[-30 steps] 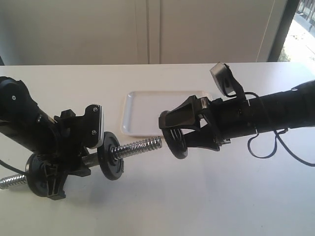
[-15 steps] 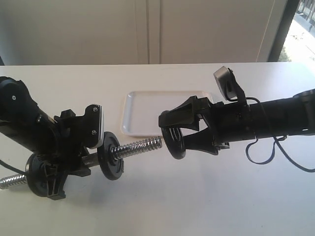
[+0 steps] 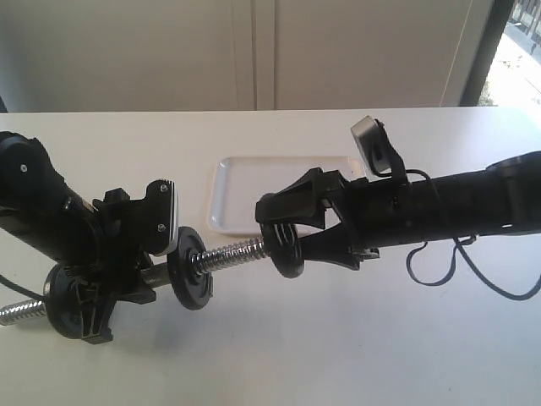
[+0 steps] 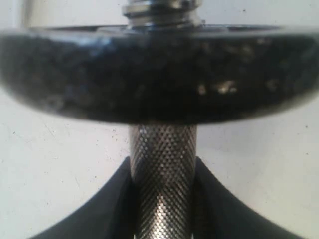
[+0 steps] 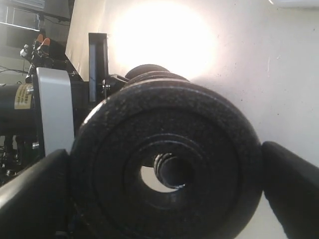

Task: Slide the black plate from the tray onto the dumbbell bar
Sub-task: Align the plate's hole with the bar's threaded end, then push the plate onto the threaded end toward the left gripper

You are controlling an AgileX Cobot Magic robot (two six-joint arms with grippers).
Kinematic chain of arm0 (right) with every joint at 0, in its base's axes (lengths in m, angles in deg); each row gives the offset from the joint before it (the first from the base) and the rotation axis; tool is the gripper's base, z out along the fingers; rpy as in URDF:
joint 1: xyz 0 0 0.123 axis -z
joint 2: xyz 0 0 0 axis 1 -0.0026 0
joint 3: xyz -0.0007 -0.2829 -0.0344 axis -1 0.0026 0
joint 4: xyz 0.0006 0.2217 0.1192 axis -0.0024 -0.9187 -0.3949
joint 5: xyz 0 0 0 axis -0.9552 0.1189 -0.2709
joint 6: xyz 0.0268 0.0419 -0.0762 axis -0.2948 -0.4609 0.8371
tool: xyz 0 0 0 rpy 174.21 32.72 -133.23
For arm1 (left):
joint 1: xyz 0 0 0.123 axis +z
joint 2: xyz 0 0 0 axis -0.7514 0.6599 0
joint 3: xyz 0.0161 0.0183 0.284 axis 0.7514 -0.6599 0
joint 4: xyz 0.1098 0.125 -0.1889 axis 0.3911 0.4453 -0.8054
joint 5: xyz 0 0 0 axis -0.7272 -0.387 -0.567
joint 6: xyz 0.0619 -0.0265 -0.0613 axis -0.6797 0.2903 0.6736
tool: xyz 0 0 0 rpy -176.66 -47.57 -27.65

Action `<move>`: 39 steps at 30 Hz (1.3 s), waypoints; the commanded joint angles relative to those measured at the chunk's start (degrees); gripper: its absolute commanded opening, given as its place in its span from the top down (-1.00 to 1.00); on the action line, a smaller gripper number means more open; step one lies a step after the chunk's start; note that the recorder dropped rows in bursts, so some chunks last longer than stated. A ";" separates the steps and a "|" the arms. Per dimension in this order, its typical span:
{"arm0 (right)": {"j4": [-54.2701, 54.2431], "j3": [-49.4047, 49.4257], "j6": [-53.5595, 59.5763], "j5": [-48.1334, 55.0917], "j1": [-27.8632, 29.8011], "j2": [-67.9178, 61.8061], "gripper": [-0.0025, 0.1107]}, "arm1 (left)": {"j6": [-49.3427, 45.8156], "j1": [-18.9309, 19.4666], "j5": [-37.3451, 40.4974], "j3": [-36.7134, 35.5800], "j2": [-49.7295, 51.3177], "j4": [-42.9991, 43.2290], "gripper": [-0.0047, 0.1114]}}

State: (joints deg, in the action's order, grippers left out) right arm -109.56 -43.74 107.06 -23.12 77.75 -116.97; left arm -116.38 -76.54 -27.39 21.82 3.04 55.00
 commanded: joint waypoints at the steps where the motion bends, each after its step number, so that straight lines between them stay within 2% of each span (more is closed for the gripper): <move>1: -2.33 0.00 0.70 1.60 -2.15 0.73 0.96 | 0.28 -0.26 -2.64 1.14 -2.72 -2.89 0.92; 16: -6.67 0.00 0.70 2.03 -3.35 0.73 0.96 | 0.28 -0.26 -2.64 1.14 -2.72 -2.89 0.92; 39: -6.33 0.00 2.32 0.59 -3.35 0.73 0.96 | 0.17 -0.26 -3.79 1.14 -2.83 -2.89 0.92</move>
State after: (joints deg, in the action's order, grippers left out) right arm -112.28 -43.64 108.30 -26.17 74.95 -116.97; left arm -115.93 -76.23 -27.48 21.73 3.04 56.29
